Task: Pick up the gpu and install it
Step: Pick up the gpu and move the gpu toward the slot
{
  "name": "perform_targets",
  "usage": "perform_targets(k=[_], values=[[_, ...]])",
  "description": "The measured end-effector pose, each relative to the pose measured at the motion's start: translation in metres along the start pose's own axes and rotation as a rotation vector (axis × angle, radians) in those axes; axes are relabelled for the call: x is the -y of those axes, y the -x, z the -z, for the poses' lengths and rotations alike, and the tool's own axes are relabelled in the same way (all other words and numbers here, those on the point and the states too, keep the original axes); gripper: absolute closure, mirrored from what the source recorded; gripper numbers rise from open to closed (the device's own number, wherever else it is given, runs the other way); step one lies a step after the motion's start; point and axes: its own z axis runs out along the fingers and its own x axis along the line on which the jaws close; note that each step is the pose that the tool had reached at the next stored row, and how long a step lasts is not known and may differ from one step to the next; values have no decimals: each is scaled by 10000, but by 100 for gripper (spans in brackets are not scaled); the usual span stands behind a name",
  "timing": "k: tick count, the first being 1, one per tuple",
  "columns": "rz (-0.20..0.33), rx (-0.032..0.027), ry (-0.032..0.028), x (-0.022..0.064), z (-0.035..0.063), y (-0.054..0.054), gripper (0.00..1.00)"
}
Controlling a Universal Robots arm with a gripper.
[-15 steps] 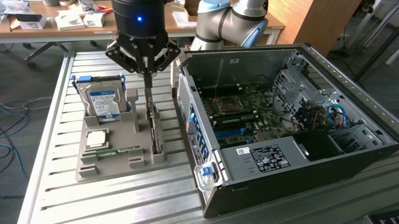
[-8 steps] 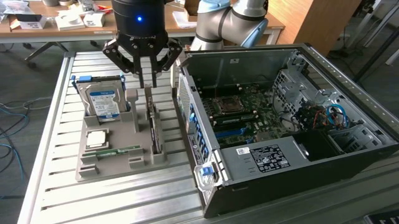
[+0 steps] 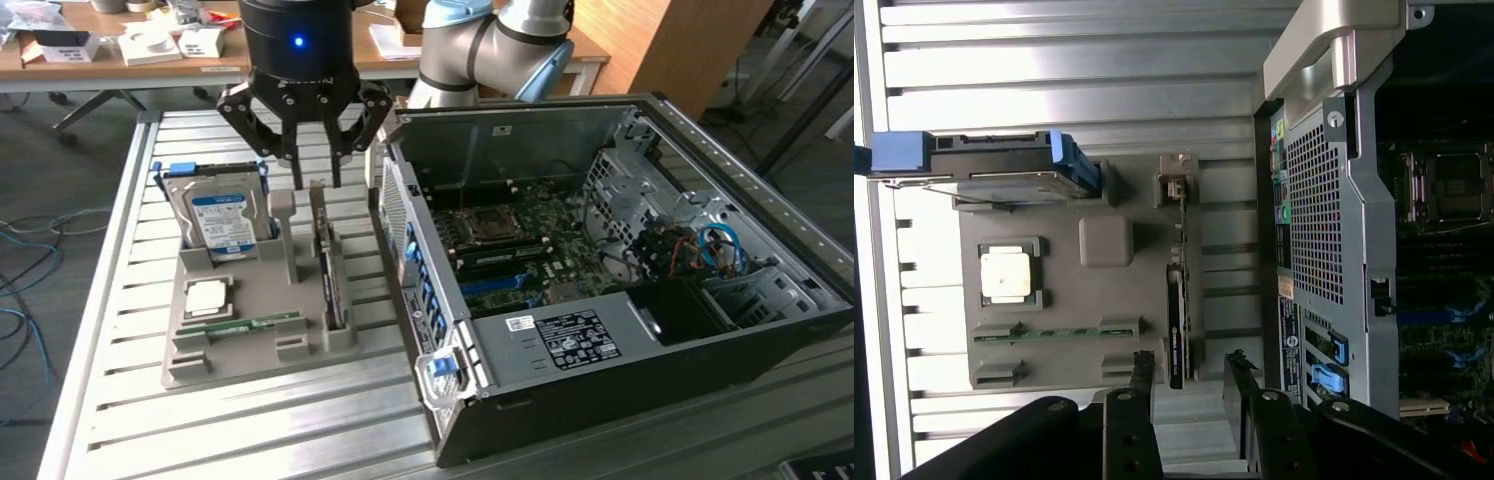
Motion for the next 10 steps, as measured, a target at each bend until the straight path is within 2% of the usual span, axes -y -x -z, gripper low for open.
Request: perform_targets(k=[10], values=[[0, 3, -1, 8, -180, -4, 58]])
